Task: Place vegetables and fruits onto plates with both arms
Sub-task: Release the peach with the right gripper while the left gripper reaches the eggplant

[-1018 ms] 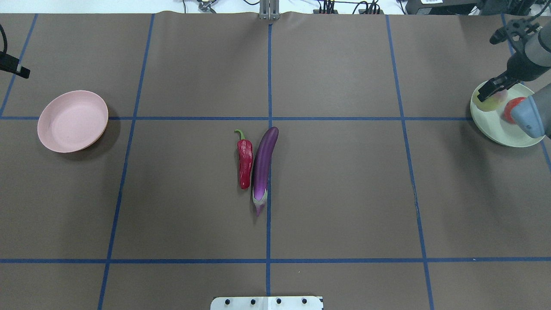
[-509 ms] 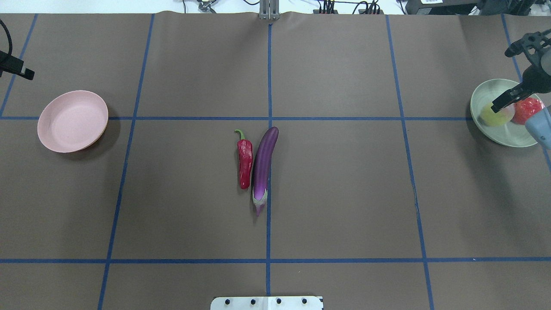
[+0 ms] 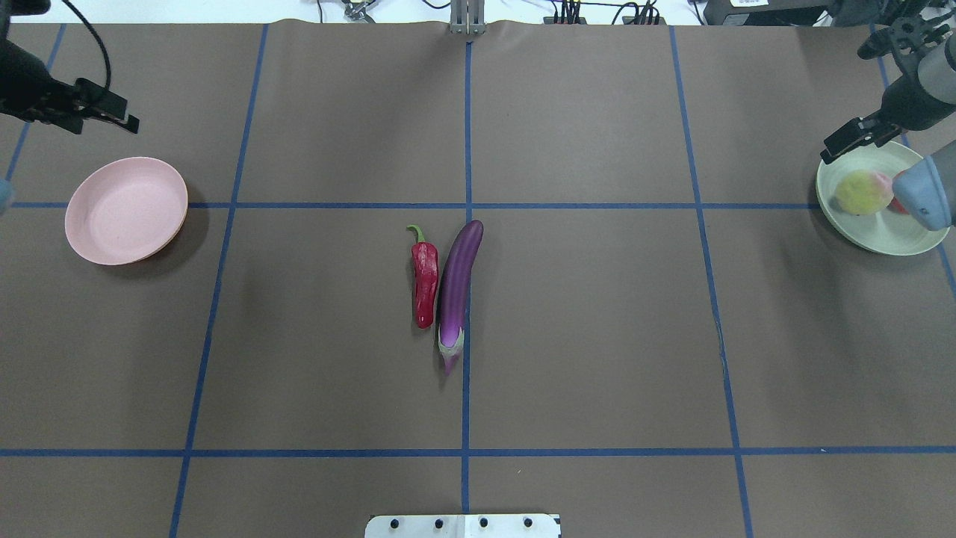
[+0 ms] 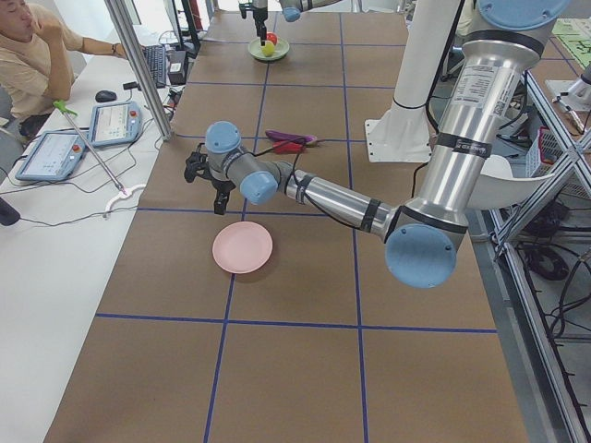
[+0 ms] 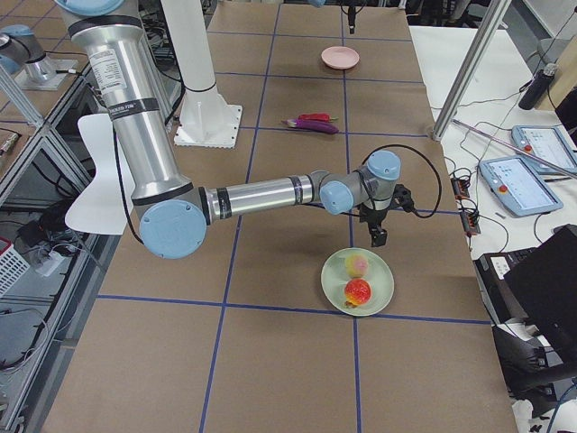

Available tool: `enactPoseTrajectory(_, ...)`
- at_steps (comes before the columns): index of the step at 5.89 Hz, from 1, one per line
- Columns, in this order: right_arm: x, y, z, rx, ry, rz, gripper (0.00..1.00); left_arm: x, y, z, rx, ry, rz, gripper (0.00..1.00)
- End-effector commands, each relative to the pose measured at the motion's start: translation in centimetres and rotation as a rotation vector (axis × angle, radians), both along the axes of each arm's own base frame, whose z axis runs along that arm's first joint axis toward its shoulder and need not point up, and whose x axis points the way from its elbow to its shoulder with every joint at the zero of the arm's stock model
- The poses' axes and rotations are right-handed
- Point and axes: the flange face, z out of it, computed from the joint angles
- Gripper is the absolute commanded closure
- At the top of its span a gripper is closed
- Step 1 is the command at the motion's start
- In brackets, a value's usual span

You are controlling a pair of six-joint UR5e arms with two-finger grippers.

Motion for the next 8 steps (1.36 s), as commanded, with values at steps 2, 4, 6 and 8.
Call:
enactPoseTrajectory(2,0.1,0.0,-0.3,-0.011,-0.016,0.008,0.01,18.2,1.7,-13.4,-0.109,0.023,-0.019,0.00)
enactPoseTrajectory(4,0.2,0.1,0.4,-0.019,-0.007,0.009,0.00,31.2,2.2,-21.2,-0.083,-0.021,-0.032,0.00)
enactPoseTrajectory(6,0.1,0.1,0.6,-0.021,-0.005,0.007,0.00,38.7,5.2,-23.9,-0.085,-0.048,-0.019,0.00)
enactPoseTrajectory(8,0.1,0.1,0.7,-0.023,-0.004,0.008,0.00,42.1,7.2,-23.0,-0.055,-0.086,0.000,0.01)
